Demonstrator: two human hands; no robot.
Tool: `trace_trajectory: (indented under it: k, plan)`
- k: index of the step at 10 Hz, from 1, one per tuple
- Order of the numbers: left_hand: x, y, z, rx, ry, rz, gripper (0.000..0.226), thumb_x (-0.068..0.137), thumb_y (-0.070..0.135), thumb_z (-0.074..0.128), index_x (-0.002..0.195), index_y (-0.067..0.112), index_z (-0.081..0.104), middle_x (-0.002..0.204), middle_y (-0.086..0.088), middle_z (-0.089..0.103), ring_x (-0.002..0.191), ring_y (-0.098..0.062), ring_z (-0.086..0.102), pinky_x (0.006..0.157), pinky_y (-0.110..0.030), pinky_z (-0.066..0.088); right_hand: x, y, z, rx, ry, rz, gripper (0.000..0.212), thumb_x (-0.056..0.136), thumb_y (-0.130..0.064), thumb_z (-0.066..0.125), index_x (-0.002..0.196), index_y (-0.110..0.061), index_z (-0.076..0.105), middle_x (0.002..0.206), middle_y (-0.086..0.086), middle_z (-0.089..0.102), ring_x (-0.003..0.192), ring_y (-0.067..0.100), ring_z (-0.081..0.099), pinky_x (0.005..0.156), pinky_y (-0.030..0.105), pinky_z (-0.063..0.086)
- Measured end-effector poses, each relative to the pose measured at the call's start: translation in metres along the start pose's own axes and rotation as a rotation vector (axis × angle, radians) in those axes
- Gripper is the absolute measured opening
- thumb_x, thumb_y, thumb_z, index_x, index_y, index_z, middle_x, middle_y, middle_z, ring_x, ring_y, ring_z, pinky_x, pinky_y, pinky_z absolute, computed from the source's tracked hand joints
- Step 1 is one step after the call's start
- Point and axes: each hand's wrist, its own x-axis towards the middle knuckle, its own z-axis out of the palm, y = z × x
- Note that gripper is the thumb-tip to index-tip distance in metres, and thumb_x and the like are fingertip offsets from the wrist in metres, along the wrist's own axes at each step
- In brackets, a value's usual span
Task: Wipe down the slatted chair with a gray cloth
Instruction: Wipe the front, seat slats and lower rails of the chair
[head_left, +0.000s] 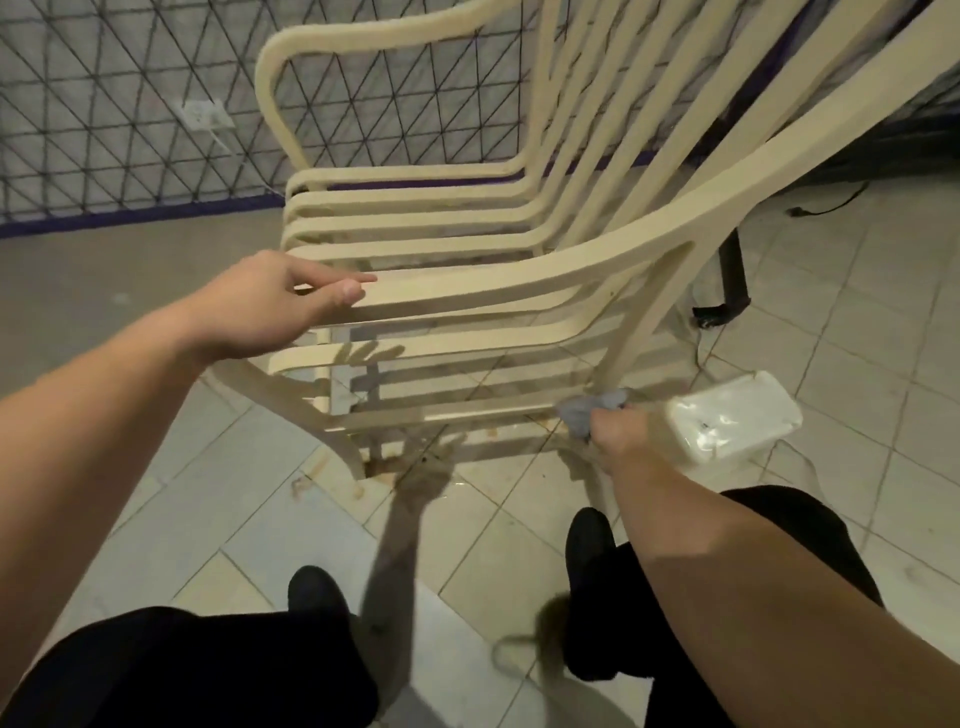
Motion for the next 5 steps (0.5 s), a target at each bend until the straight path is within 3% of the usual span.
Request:
trace_trajectory:
  k: [1,2,3,4,5]
  plan:
    - [0.006,-0.007,0.0,-0.042,-0.025,0.021,0.027,0.098,0.048,0.053,0.122,0.047,0.066,0.11,0.035,0.057,0.103,0.001,0.055,0.096,-0.027,0.037,0.013,-0.003,0.037,-0.045,-0.09,0.073,0.036,0.092,-0.017,0.064,0.124,0.001,0.062,0.123,0.023,0.063,0.102,0.033,0.064,0.075,0.035,0.054]
    - [0.008,-0.015,-0.002,-0.045,-0.005,0.04,0.026,0.098,0.05,0.054,0.119,0.047,0.069,0.103,0.043,0.055,0.098,0.008,0.057,0.092,-0.021,0.036,0.001,-0.009,0.068,-0.052,-0.121,0.017,0.039,0.078,-0.033,0.075,0.103,-0.004,0.07,0.108,0.018,0.069,0.094,0.03,0.066,0.072,0.033,0.054]
    - [0.011,-0.023,-0.004,-0.186,-0.022,-0.008,0.031,0.097,0.059,0.052,0.11,0.044,0.075,0.118,0.027,0.067,0.116,-0.007,0.06,0.107,-0.03,0.039,0.0,0.002,0.107,0.012,-0.172,0.093,0.05,0.083,-0.044,0.064,0.117,-0.007,0.062,0.119,0.015,0.064,0.103,0.03,0.064,0.069,0.031,0.052]
    - [0.01,-0.024,-0.007,-0.274,-0.065,0.007,0.04,0.086,0.064,0.054,0.108,0.04,0.077,0.12,0.019,0.07,0.118,-0.011,0.062,0.112,-0.04,0.041,-0.027,0.007,0.149,0.233,-0.208,0.137,0.037,0.09,-0.016,0.066,0.123,-0.003,0.056,0.116,0.017,0.064,0.1,0.034,0.066,0.073,0.038,0.059]
    - [0.009,-0.025,-0.005,-0.192,-0.061,0.054,0.031,0.098,0.046,0.056,0.123,0.036,0.071,0.129,0.022,0.064,0.122,-0.005,0.056,0.108,-0.025,0.038,-0.054,0.003,0.188,0.26,-0.347,0.114,0.022,0.092,-0.004,0.062,0.114,0.001,0.06,0.105,0.013,0.065,0.083,0.022,0.067,0.078,0.036,0.06]
